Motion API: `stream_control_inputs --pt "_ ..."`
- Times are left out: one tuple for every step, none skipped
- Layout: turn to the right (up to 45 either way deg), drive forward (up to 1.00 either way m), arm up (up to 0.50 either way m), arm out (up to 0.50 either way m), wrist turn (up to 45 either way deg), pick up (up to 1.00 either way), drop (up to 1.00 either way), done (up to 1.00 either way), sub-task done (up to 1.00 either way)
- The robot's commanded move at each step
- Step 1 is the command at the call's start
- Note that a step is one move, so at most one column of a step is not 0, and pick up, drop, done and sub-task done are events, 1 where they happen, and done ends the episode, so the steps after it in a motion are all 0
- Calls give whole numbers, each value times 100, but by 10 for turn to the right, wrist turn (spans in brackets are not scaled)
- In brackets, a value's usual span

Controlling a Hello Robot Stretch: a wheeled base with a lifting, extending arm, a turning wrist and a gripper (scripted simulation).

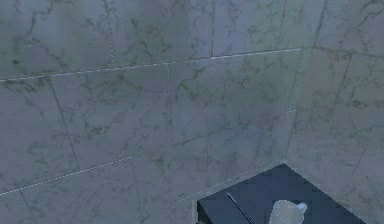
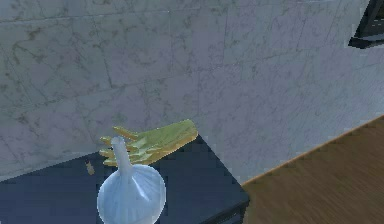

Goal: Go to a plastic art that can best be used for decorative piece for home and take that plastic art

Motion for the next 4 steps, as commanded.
stream_control_inputs --pt "0 0 50 0 0 0 0 0 0" --pt "0 0 38 0 0 0 0 0 0" --pt "0 0 0 18 0 0 0 0 0" --pt "0 0 0 0 450 0 0 0 0"
